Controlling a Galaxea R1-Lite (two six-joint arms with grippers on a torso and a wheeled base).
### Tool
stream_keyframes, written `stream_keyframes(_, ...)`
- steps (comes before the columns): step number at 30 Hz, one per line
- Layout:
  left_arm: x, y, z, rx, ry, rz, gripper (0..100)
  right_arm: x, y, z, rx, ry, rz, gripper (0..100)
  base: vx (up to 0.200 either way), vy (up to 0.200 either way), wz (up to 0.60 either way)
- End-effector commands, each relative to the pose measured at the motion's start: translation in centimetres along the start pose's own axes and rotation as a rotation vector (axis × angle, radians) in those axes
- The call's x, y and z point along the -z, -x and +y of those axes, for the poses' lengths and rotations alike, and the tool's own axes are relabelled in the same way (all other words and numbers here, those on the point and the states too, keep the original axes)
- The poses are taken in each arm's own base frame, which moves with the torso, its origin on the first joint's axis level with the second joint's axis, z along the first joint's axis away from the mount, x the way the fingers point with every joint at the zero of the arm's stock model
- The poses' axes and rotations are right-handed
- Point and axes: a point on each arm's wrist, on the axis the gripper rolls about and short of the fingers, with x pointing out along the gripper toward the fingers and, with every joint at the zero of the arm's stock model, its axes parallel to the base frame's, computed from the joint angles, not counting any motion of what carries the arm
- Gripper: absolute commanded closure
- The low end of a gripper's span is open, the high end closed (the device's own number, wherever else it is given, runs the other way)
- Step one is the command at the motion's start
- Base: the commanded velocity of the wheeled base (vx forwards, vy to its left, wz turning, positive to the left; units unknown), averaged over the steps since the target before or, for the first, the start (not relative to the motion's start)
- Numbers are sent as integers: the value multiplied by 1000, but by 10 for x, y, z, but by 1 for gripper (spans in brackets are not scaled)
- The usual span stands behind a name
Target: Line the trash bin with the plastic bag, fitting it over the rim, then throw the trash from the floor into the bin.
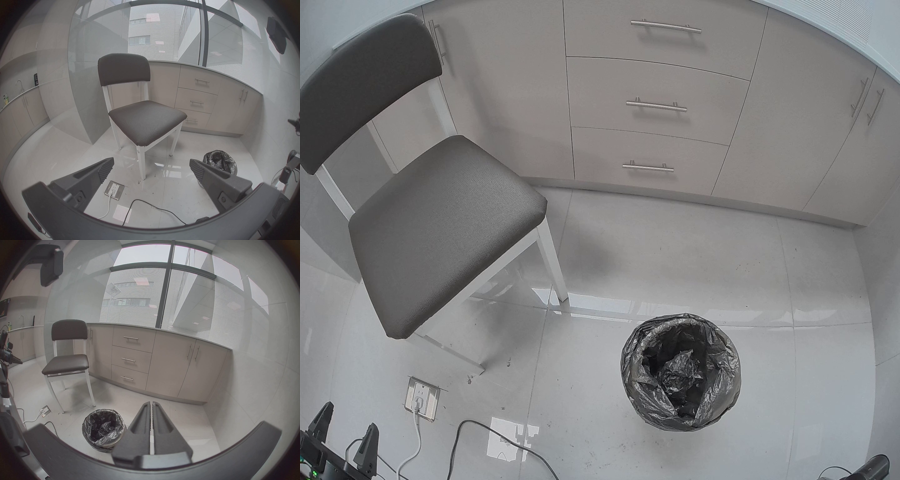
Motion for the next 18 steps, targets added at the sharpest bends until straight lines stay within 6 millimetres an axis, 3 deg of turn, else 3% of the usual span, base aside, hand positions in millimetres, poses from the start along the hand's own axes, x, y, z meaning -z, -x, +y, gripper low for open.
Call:
stream_keyframes(1,0,0,0,0,0,1,0,68,-29,14,-4,26,35,100,0,0,0)
stream_keyframes(13,0,0,0,0,0,2,0,89,-30,18,-22,-189,172,100,0,0,0)
stream_keyframes(18,0,0,0,0,0,2,0,91,-29,19,-33,-172,186,100,0,0,0)
